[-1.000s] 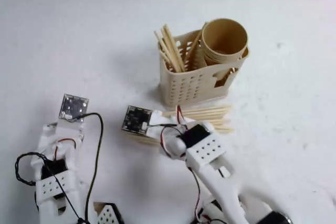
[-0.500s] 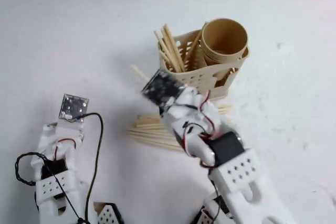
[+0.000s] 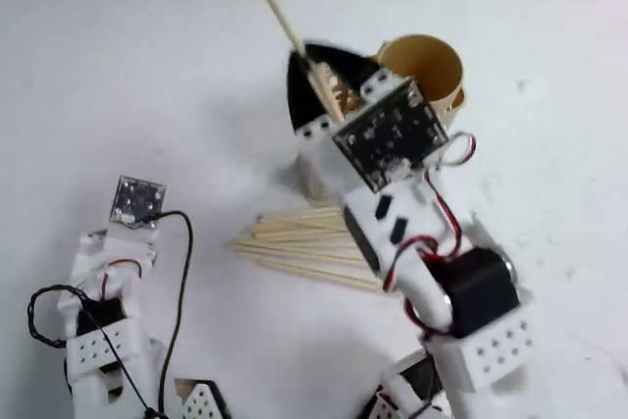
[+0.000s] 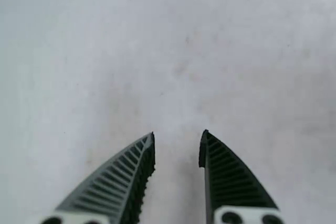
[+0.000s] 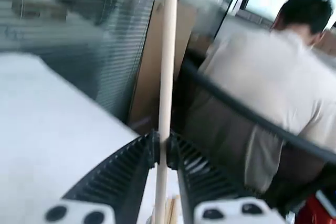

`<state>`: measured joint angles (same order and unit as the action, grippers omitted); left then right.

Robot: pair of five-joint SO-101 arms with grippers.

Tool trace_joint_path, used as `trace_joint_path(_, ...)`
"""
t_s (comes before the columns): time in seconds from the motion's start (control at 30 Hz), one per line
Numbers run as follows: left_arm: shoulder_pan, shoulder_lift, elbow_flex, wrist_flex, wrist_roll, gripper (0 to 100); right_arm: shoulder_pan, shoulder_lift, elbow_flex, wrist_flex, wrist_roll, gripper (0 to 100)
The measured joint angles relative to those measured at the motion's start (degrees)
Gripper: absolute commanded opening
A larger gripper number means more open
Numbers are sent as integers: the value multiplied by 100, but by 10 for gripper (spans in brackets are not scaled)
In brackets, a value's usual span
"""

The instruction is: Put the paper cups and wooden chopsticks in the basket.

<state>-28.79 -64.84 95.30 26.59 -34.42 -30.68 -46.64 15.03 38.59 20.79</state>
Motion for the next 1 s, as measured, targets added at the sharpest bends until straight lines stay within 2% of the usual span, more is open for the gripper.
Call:
trace_joint_path(0.13,0,0,0,0,0,155,123,527,-97,-677,0,15)
trace_joint_path(0.3,0,0,0,0,0,155,527,985,-97,-870,-193,16)
trace_joint_path(0.5,0,0,0,0,0,155,1222,1275,-97,-870,-2022,16)
trace_joint_path(0.57,0,0,0,0,0,155,1371,1380,-79,-870,-2356,16)
trace_joint_path(1.0,0,0,0,0,0,155,1407,1793,18,-1169,-2426,18)
